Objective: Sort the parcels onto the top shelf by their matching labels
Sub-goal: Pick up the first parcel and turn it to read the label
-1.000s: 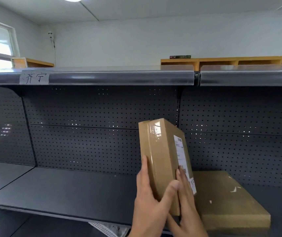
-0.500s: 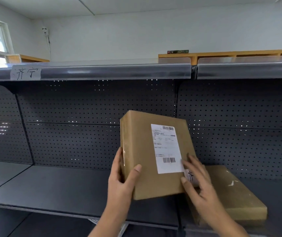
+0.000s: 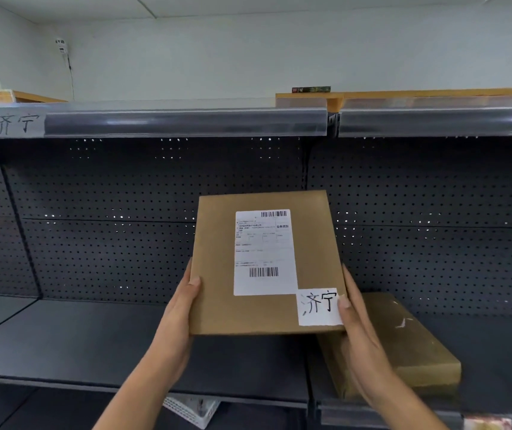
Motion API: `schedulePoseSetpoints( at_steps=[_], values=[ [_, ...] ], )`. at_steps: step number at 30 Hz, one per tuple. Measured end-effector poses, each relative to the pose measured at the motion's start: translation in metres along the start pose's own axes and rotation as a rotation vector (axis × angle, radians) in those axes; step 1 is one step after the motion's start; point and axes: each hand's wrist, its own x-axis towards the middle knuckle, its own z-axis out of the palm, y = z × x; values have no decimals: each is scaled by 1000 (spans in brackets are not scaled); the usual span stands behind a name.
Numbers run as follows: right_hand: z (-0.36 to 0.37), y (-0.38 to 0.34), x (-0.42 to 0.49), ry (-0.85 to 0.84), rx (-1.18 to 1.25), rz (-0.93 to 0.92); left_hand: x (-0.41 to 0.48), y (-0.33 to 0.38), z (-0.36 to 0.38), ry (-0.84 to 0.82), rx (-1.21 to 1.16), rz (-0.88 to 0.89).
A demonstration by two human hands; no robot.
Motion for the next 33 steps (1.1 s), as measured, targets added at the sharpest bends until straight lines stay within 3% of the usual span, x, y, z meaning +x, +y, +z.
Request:
schedulePoseSetpoints(
  at_steps=[17, 28, 33],
  values=[
    [-5, -16, -1, 52, -44, -4, -18, 11, 5, 41, -84, -15],
    [8, -32, -38, 112, -14, -204, -54, 18, 5, 52, -92, 174],
    [9, -35, -47, 116, 42, -188, -65, 26, 3, 25, -85, 211]
  ],
)
